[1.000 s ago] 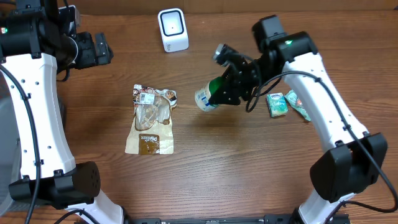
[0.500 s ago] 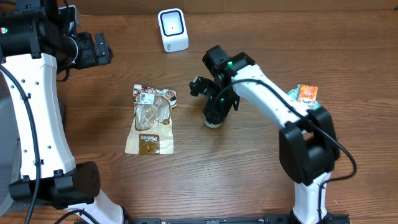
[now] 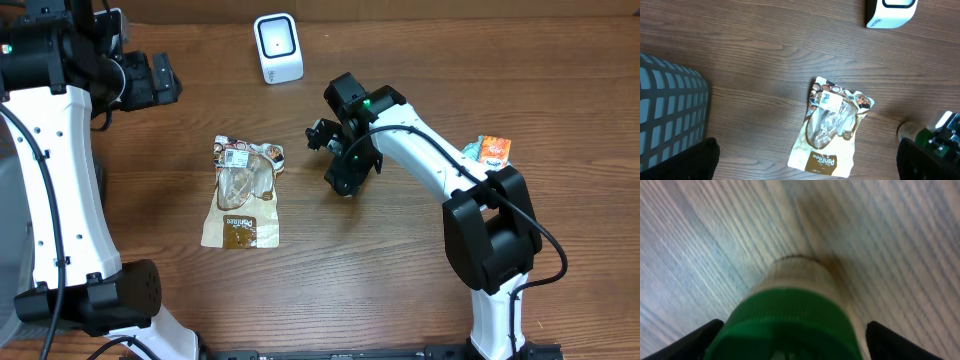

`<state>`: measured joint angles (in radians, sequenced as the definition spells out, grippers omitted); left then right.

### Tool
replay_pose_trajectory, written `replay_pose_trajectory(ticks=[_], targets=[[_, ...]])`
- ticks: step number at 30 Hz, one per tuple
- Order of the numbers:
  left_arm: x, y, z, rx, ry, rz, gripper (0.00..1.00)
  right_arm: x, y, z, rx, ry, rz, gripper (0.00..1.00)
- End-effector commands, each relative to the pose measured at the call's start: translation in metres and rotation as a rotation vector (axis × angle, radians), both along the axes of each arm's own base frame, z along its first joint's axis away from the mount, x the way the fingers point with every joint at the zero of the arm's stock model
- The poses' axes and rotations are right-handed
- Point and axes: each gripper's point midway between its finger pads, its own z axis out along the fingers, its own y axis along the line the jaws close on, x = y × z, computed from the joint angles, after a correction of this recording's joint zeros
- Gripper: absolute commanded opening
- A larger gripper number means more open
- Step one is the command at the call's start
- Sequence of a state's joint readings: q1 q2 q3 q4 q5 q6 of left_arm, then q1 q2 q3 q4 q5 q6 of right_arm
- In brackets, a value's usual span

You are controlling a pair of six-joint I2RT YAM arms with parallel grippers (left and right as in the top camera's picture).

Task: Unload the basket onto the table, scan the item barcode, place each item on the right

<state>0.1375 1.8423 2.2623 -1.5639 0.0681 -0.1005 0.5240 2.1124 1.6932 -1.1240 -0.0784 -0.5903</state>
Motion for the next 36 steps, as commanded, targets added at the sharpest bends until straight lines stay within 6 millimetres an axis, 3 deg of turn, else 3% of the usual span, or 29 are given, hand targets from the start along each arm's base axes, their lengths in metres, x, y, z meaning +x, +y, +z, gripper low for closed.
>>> replay_pose_trajectory(ticks=[1, 6, 11, 21, 30, 36], targets=[[0.001, -0.001, -0.003, 0.001, 0.006, -0.012, 0.99, 0.010, 0.004, 0.019, 0.021, -0.013, -0.127, 0.99], [0.001, -0.001, -0.003, 0.001, 0.006, -0.012, 1.00, 0.015, 0.017, 0.043, 0.093, 0.025, -0.374, 1.00], [0.001, -0.001, -0.003, 0.001, 0.006, -0.012, 0.99, 0.001, 0.029, 0.038, 0.157, 0.120, -0.416, 1.00], [0.001, -0.001, -0.003, 0.001, 0.006, -0.012, 1.00, -0.002, 0.006, 0.008, 0.045, 0.094, -0.502, 0.99], [0.001, -0.001, -0.003, 0.001, 0.006, -0.012, 1.00, 0.008, -0.011, 0.006, -0.040, 0.013, -0.515, 0.86], [0.001, -0.001, -0.003, 0.001, 0.006, -0.012, 1.00, 0.009, -0.012, 0.006, -0.043, 0.007, -0.515, 0.74]])
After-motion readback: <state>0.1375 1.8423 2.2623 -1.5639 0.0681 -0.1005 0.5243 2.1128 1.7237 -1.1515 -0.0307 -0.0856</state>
